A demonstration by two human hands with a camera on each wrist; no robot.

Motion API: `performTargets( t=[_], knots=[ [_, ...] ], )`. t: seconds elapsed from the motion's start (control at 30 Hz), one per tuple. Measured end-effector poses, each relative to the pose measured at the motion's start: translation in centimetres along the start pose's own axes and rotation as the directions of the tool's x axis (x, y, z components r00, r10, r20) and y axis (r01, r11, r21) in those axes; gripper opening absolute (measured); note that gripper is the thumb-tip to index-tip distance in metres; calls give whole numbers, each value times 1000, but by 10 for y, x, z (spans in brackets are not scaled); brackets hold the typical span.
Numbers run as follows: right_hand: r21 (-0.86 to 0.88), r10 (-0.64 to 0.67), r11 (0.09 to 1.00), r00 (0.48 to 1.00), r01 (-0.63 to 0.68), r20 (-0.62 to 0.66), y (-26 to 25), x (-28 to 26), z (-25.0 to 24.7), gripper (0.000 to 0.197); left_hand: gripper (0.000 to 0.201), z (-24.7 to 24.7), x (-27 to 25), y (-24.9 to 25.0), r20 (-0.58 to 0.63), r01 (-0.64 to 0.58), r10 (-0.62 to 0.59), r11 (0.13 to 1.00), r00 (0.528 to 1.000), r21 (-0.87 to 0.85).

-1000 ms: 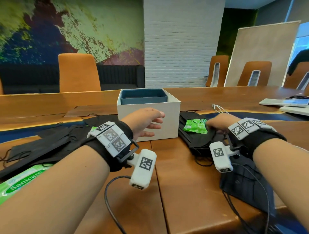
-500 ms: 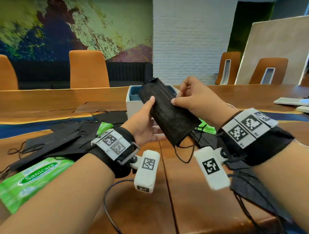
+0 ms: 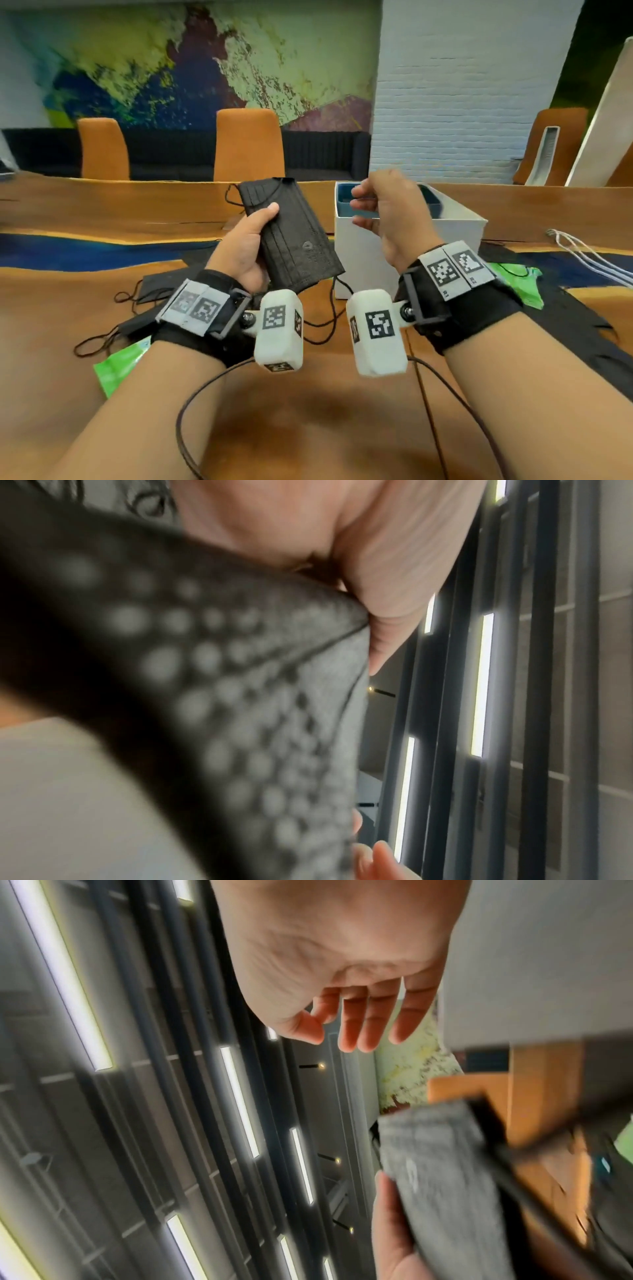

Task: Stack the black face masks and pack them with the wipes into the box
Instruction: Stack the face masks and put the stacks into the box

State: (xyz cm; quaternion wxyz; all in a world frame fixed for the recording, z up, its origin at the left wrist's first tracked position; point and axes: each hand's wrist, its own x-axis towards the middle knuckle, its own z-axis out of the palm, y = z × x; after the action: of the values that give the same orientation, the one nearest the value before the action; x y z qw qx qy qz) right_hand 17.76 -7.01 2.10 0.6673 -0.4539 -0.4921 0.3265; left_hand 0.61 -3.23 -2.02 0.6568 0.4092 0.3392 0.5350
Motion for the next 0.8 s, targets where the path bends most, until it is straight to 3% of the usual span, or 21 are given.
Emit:
performTargets(
  t=[0.13,0.23,0.33,0.43,0.5,0.57,0.67,0.73,0.8],
  knots=[
    [133,114,982,983,-134,146,25,-5,28,20,49,-16,8,-14,-82,25,-22,999,996,38],
    [108,161,977,964,-186,211,44,-7,31,25,45,-21,14,-19,-136,-35,44,997,990,69],
    [53,166,981,945,-187,281,53,-8,28,24,38,-24,18,-20,-120,-47,55,996,991,75],
    [99,216,958,905,-269,366,48,-8,27,31,37,-30,19,-22,-100,-32,38,998,994,62],
    [85,229,958,909,-274,347,46,-7,28,35,38,-32,20,-26,-70,-25,30,997,997,75],
    [20,176,982,949,-187,264,52,-7,27,33,30,-31,19,-30,-47,-27,31,995,998,95],
    [-212,114,974,981,-80,154,67,-8,22,15,30,-27,20,-36,-37,-38,42,994,998,106],
    [-331,137,941,976,-74,172,73,-9,20,18,29,-25,19,-37,-18,-70,72,993,997,99],
    [-444,240,890,936,-106,257,73,-10,19,31,31,-24,18,-37,27,-96,94,992,995,82]
  ],
)
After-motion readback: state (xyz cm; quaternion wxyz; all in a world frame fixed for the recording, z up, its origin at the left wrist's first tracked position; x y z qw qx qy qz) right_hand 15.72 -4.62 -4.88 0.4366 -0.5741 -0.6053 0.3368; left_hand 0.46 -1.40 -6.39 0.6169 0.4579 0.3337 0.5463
